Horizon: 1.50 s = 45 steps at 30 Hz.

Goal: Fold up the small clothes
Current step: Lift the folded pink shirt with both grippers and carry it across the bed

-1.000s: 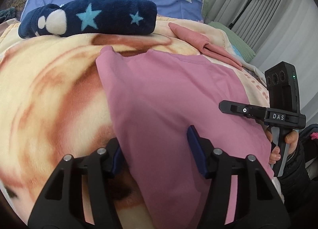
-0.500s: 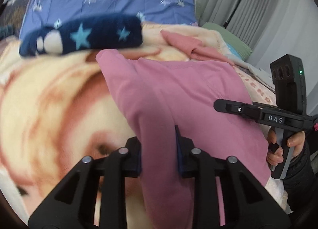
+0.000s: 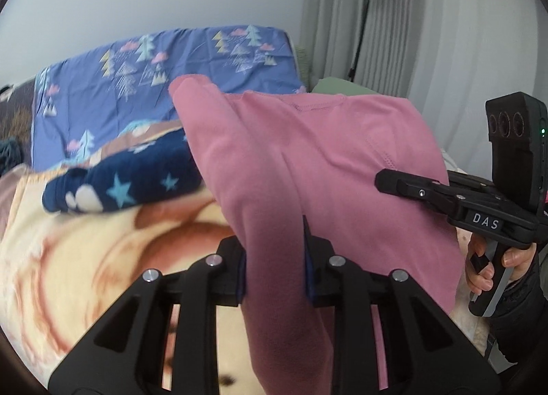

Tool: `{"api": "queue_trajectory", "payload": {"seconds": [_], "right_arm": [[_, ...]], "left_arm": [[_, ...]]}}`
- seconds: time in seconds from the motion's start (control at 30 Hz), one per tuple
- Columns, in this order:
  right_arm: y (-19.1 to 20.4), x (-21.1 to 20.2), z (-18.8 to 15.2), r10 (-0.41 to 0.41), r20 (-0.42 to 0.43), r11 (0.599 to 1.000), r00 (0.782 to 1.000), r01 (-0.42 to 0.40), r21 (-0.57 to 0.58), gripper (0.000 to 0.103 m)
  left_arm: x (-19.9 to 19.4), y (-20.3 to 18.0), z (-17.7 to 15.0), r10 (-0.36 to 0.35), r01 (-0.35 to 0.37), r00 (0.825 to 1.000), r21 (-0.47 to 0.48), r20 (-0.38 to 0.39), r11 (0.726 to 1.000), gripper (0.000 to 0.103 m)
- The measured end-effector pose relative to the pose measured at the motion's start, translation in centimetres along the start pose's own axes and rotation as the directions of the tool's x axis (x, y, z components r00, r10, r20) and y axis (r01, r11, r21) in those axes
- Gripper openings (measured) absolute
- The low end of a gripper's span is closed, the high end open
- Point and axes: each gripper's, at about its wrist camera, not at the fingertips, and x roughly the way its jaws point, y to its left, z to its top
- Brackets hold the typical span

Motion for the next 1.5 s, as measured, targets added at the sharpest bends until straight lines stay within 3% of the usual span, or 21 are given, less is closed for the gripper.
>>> {"api": "queue_trajectory", "payload": {"seconds": [0.3, 0.67, 1.1, 1.5], "right_arm": [[-2.9, -2.7, 1.8, -0.062, 0.057, 0.998, 0.996, 0.062, 0.005, 0.018], [-7.5, -2.7, 8.3, -0.153, 0.150, 0.988, 0.977, 0.157, -0.013, 0.018], [-12.2, 1.4, 13.6, -0.247, 0.179, 0.967, 0.952, 0.253, -0.013, 0.018], [-17.4, 9.5, 13.7, -0.309, 0.109, 0.951, 0.945, 0.306, 0.045, 0.018]], "left_arm": [[1.8, -3.6, 4.1, 0.001, -0.004, 1.000, 0.104, 0.027, 0.995, 0.025], [5.9, -5.7, 12.9, 0.036, -0.054, 0.995, 0.187, 0.097, 0.981, 0.025], [12.2, -6.6, 19.9, 0.126, -0.154, 0.985, 0.266, 0.120, 0.952, 0.026], [20.8, -5.2, 21.1, 0.201, -0.213, 0.977, 0.324, 0.069, 0.922, 0.026]]}}
